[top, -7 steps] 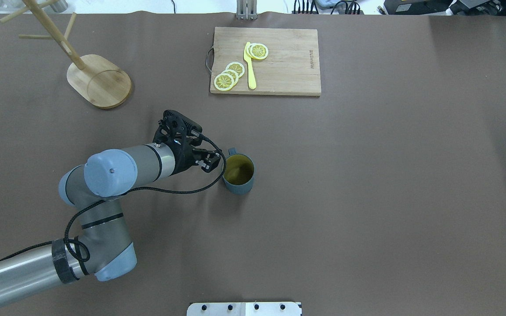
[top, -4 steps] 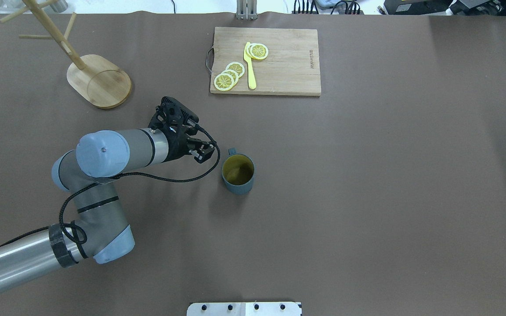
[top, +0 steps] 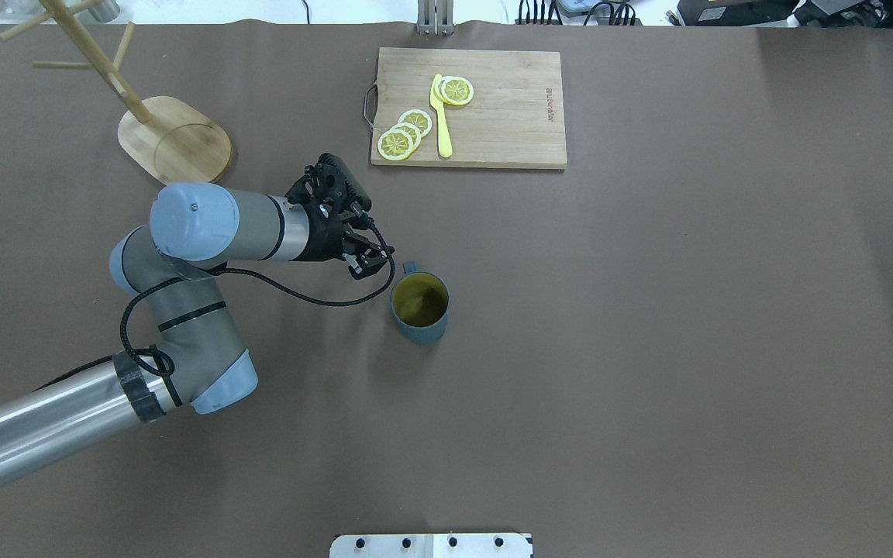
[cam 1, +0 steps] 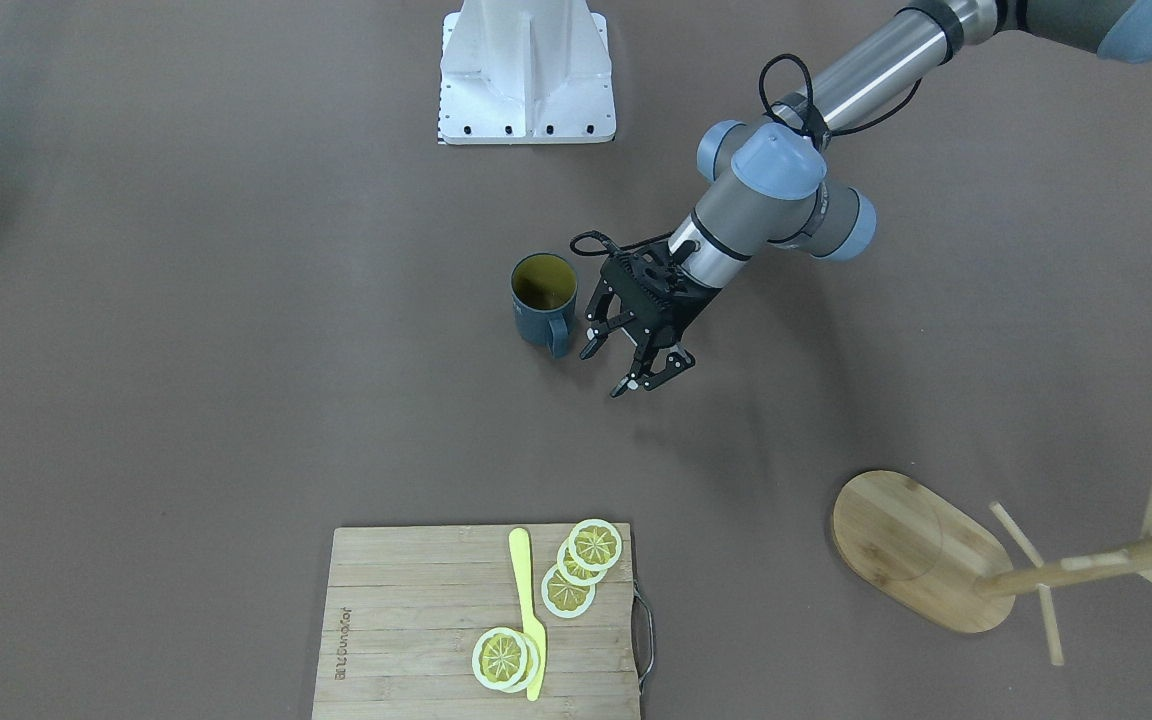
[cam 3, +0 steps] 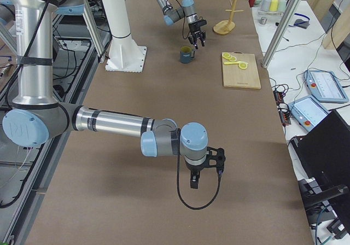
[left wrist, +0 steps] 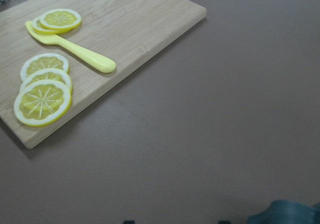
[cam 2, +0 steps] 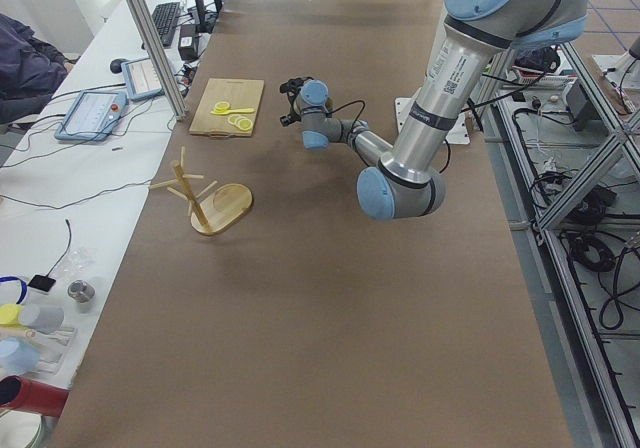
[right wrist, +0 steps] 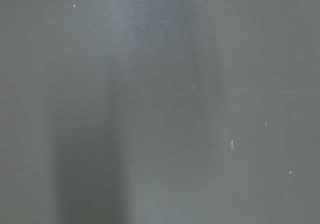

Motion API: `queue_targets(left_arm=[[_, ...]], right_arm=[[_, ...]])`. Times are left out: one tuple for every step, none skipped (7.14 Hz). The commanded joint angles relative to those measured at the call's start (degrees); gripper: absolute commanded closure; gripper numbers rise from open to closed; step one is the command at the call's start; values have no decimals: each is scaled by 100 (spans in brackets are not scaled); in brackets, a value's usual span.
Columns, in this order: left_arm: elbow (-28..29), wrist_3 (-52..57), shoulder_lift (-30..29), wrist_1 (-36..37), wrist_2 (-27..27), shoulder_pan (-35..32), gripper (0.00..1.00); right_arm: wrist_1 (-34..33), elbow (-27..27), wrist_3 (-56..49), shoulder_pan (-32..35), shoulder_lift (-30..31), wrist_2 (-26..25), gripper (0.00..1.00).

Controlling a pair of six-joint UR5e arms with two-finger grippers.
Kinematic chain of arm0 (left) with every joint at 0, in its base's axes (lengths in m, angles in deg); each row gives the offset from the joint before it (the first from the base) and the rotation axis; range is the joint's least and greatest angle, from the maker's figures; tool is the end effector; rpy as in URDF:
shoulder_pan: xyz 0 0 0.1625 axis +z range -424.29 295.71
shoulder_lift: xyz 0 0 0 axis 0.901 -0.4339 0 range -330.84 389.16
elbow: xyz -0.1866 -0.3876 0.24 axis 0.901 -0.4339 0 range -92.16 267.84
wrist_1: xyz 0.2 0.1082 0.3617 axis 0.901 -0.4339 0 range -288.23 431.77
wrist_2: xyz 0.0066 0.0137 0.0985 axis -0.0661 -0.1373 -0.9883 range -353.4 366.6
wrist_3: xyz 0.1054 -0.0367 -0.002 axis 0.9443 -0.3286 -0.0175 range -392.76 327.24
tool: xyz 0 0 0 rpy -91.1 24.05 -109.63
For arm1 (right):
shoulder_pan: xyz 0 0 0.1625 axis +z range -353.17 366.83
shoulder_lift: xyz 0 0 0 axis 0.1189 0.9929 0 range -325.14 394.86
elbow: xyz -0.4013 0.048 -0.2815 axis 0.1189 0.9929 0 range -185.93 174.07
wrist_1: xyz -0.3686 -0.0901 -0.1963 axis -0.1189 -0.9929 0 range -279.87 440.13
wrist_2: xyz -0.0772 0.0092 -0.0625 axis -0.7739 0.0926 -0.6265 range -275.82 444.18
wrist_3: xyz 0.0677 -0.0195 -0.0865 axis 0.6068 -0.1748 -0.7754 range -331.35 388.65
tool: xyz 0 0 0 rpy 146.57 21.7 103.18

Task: Hang cup on storage rack

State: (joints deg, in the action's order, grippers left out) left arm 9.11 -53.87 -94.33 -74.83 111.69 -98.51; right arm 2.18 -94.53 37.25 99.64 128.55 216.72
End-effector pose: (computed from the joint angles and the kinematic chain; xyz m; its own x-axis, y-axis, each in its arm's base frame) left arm 0.5802 -0.5207 0.3430 0.3675 0.8394 -0.4004 -0.0302 0.4410 0.8970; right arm 0.0815 -0.4781 0.7596 0.7243 0.1033 0.6817 -0.1590 0.9871 0.0193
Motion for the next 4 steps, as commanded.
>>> queue_targets(left_arm=[[156, 124, -79, -149, 327, -40, 37], [156, 124, -70, -158, 511, -40, 37], [156, 124, -61, -158, 643, -40, 37], [156, 264, -44, -158, 810, -49, 37]], right_arm=[[0, 0, 28, -9, 0, 0, 0], [0, 0, 28, -9, 0, 0, 0], [0, 0, 28, -9, -9, -9, 0], [0, 0, 28, -9, -9, -9, 0]])
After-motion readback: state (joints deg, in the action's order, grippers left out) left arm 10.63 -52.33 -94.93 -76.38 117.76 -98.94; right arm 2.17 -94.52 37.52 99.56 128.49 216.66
